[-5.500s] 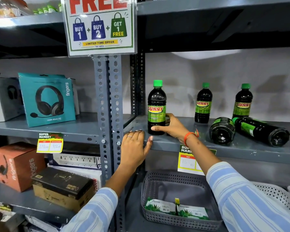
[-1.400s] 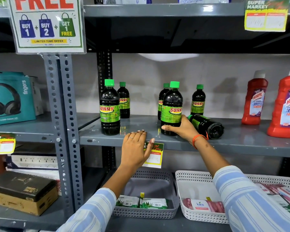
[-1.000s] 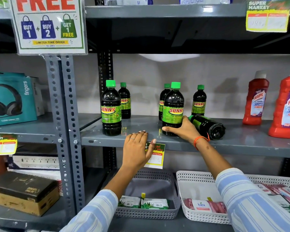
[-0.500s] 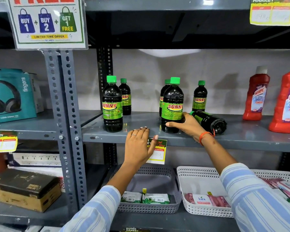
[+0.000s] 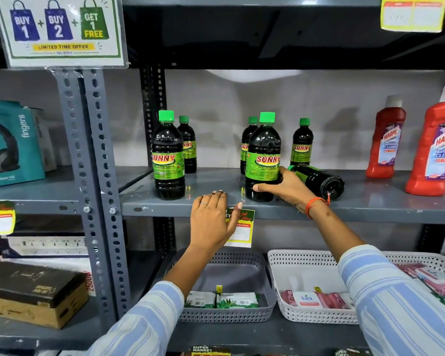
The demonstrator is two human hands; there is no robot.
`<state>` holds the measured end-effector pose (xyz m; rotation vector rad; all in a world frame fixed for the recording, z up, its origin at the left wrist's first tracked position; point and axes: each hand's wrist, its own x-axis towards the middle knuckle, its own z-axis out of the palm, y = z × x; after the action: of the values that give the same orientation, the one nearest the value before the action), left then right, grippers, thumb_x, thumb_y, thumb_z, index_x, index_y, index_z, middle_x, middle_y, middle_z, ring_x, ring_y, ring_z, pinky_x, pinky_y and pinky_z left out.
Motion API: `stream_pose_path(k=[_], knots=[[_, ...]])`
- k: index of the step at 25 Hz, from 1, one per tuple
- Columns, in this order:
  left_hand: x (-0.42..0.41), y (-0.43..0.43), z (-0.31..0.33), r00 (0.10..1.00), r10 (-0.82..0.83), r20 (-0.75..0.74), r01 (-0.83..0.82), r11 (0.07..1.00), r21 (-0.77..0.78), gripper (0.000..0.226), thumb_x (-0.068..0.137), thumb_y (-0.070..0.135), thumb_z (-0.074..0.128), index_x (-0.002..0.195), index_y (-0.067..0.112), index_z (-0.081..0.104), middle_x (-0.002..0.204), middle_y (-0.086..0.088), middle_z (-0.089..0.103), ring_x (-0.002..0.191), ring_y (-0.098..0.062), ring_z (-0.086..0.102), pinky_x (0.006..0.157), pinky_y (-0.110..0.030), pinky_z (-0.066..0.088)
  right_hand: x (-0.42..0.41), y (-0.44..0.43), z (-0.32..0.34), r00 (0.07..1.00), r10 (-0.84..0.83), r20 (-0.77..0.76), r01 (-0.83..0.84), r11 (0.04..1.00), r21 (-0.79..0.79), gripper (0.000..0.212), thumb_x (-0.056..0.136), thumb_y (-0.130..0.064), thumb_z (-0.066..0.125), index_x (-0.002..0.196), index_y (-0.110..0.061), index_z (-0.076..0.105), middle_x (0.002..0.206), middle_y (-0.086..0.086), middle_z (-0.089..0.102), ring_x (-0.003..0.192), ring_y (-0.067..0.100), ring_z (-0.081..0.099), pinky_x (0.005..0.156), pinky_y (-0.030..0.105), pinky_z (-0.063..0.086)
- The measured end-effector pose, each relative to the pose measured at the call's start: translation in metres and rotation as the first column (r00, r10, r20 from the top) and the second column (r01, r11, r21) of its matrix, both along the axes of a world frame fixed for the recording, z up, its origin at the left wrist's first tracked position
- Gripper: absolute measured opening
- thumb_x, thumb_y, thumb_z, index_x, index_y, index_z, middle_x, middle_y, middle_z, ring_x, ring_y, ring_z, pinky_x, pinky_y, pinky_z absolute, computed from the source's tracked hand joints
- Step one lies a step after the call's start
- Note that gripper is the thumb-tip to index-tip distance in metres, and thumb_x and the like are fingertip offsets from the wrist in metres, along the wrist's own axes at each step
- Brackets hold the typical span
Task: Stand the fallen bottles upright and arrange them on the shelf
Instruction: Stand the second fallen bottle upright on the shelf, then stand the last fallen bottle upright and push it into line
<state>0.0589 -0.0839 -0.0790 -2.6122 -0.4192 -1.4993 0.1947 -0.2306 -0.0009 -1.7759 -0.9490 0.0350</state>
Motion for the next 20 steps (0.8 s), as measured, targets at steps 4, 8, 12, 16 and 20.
stream_pose_path(k=[4, 8, 12, 16, 20], knots=[[0.003, -0.012, 0.003, 0.999, 0.035, 0.036, -0.034, 0.999, -0.009, 0.07, 0.093, 0.051, 0.027, 0.134, -0.002, 0.047, 0.14, -0.018, 0.047, 0.128, -0.029, 0.044, 0.106, -0.041, 0.025, -0.006, 0.0, 0.002, 0.999, -0.026, -0.037, 0.027, 0.999, 0.034, 0.07, 0.071, -0.04, 0.078, 0.127, -0.011, 0.046, 0.119, 0.005, 0.063, 0.105, 0.019, 0.061, 0.088, 0.03, 0.051], [0.018, -0.054, 0.023, 0.989, -0.04, 0.145, 0.032, 0.998, 0.061, 0.075, 0.094, 0.049, 0.032, 0.146, -0.003, 0.022, 0.155, -0.017, 0.014, 0.143, -0.025, 0.012, 0.116, -0.044, 0.01, -0.015, -0.02, 0.011, 0.933, -0.281, 0.226, 0.183, 0.908, 0.376, 0.037, 0.089, -0.037, 0.055, 0.111, -0.007, 0.057, 0.102, 0.013, 0.061, 0.093, 0.023, 0.058, 0.076, 0.026, 0.045], [0.055, -0.097, 0.028, 0.975, -0.199, 0.103, 0.175, 0.962, 0.211, 0.065, 0.093, 0.04, 0.041, 0.14, -0.003, 0.035, 0.151, -0.018, 0.025, 0.14, -0.028, 0.024, 0.114, -0.041, 0.02, 0.025, -0.052, 0.031, 0.636, -0.541, 0.551, 0.607, 0.791, 0.077, 0.038, 0.086, -0.033, 0.056, 0.107, -0.001, 0.059, 0.113, 0.024, 0.058, 0.11, 0.04, 0.049, 0.09, 0.04, 0.04], [0.09, -0.118, 0.016, 0.983, -0.176, -0.047, 0.182, 0.963, 0.197, 0.049, 0.091, 0.035, 0.04, 0.116, -0.002, 0.06, 0.127, -0.021, 0.058, 0.106, -0.033, 0.059, 0.087, -0.038, 0.048, 0.051, -0.078, 0.035, 0.852, -0.346, 0.394, 0.511, 0.718, -0.473, 0.055, 0.077, -0.049, 0.065, 0.112, -0.006, 0.062, 0.116, 0.019, 0.066, 0.107, 0.036, 0.061, 0.081, 0.032, 0.046], [0.094, -0.124, 0.011, 0.991, -0.087, -0.101, 0.105, 0.977, 0.186, 0.046, 0.094, 0.037, 0.036, 0.087, 0.003, 0.067, 0.088, -0.014, 0.07, 0.078, -0.031, 0.064, 0.072, -0.037, 0.046, 0.057, -0.088, 0.037, 0.898, -0.347, 0.271, 0.437, 0.772, -0.462, 0.054, 0.073, -0.047, 0.067, 0.109, -0.007, 0.063, 0.115, 0.017, 0.066, 0.105, 0.034, 0.062, 0.081, 0.031, 0.048]])
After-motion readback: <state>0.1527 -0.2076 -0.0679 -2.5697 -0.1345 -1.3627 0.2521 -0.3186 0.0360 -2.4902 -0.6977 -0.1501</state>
